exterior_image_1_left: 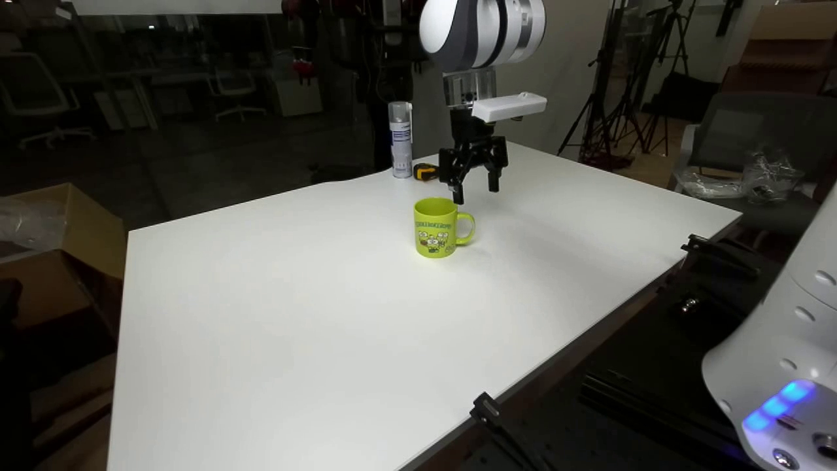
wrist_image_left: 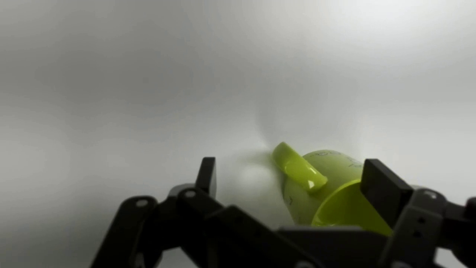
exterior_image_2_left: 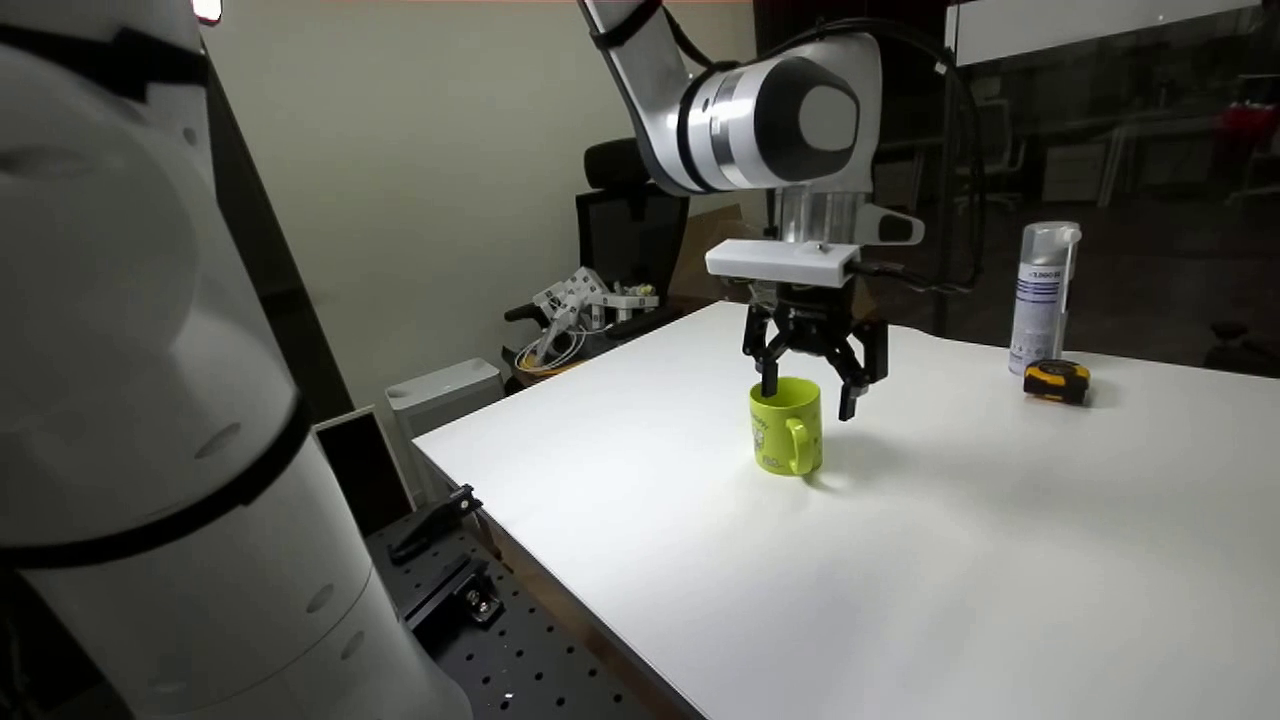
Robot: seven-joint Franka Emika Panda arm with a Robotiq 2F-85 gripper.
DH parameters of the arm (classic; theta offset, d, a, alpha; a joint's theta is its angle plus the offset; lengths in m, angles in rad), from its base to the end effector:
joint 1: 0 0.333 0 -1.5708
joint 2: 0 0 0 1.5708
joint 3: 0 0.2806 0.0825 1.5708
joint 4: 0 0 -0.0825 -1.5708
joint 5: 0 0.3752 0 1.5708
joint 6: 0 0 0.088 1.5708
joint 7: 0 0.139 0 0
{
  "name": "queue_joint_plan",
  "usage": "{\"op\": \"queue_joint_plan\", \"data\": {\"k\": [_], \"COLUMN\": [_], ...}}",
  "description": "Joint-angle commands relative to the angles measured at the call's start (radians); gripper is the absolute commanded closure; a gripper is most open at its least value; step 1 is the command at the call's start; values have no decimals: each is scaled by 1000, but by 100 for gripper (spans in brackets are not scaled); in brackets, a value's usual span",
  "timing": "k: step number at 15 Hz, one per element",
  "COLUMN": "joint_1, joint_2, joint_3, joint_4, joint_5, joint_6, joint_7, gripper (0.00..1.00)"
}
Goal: Move the mug to the right
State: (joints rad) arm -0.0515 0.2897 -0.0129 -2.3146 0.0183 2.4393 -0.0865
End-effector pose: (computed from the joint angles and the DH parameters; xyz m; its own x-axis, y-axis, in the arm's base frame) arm 0.4851 -0.0313 0.1467 0.9866 0.0089 -0.1631 0.0058 -0.9998 -0.0199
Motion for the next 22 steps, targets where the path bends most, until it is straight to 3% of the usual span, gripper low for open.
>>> {"op": "queue_joint_plan", "data": {"k": [1,2,9,17,22], "joint_1": [3,1,0,28,20], "joint_2": [125,64,118,147,192], "joint_3": [-4,2,2,-5,25], "joint_4": [140,59,120,146,181], "joint_5": [-27,-7,-20,-44,-5], "joint_6": [-27,-3,-13,156,166], "joint_7": [-21,-13,-18,37,19], "gripper": [0,0,0,0,0]}}
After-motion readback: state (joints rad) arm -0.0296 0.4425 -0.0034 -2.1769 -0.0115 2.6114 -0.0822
